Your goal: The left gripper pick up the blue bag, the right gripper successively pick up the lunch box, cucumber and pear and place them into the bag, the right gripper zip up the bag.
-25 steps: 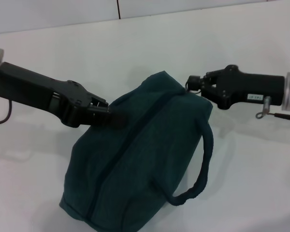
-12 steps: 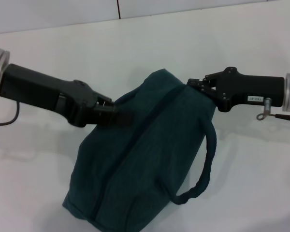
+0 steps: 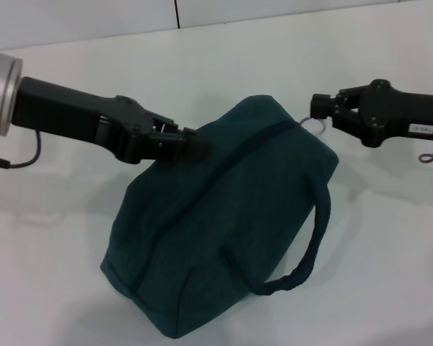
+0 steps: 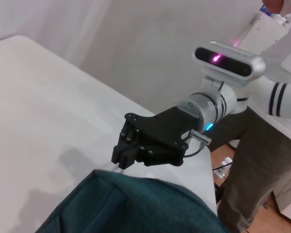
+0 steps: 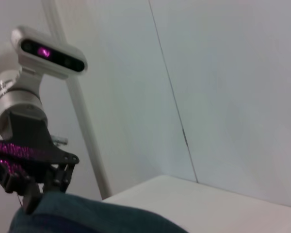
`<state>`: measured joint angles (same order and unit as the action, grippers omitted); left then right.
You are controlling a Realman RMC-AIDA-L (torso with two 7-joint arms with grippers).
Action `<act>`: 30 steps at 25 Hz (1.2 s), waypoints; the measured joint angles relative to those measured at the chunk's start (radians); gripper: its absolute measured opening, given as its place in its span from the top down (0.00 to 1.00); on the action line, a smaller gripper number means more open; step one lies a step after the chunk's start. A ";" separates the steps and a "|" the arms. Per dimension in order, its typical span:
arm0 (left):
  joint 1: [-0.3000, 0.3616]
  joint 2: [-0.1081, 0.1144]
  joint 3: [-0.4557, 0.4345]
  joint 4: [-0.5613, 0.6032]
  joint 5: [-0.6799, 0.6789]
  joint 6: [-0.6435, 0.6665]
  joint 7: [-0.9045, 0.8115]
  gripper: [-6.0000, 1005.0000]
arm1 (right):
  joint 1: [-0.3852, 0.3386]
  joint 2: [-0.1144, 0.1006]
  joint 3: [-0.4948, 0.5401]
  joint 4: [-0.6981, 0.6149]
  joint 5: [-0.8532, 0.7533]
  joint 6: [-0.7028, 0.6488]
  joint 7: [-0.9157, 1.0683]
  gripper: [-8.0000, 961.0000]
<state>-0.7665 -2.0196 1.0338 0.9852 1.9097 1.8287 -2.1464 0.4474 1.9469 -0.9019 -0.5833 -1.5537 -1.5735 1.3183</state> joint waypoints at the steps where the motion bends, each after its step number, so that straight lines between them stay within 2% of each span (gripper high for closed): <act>1: -0.004 -0.002 0.000 -0.002 -0.002 -0.002 0.004 0.88 | 0.000 -0.004 0.003 -0.002 0.000 -0.012 0.008 0.97; 6: -0.012 -0.016 0.000 0.002 -0.002 -0.055 0.030 0.82 | -0.008 -0.027 0.009 -0.013 -0.004 -0.018 0.054 0.93; 11: -0.009 -0.019 -0.047 0.015 -0.031 -0.081 0.108 0.77 | -0.029 -0.039 0.051 -0.013 -0.004 -0.026 0.053 0.78; 16: 0.016 -0.018 -0.125 0.015 -0.057 -0.082 0.184 0.59 | -0.038 -0.043 0.140 -0.020 -0.004 -0.161 0.040 0.66; 20: 0.064 -0.024 -0.124 0.010 -0.106 -0.070 0.227 0.44 | -0.010 -0.055 0.135 -0.028 -0.021 -0.315 0.043 0.58; 23: 0.120 -0.044 -0.120 0.009 -0.162 -0.060 0.274 0.34 | 0.026 -0.061 0.134 -0.034 -0.052 -0.408 0.063 0.51; 25: 0.151 -0.057 -0.118 0.008 -0.194 -0.052 0.302 0.29 | 0.057 -0.062 0.131 -0.048 -0.085 -0.455 0.093 0.29; 28: 0.189 -0.066 -0.087 -0.007 -0.243 -0.039 0.328 0.23 | 0.093 -0.060 0.115 -0.059 -0.115 -0.477 0.118 0.29; 30: 0.211 -0.066 -0.055 -0.036 -0.276 -0.039 0.354 0.23 | 0.109 -0.057 0.104 -0.062 -0.131 -0.479 0.126 0.30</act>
<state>-0.5559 -2.0861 0.9792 0.9495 1.6332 1.7895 -1.7921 0.5563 1.8896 -0.7979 -0.6456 -1.6848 -2.0524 1.4447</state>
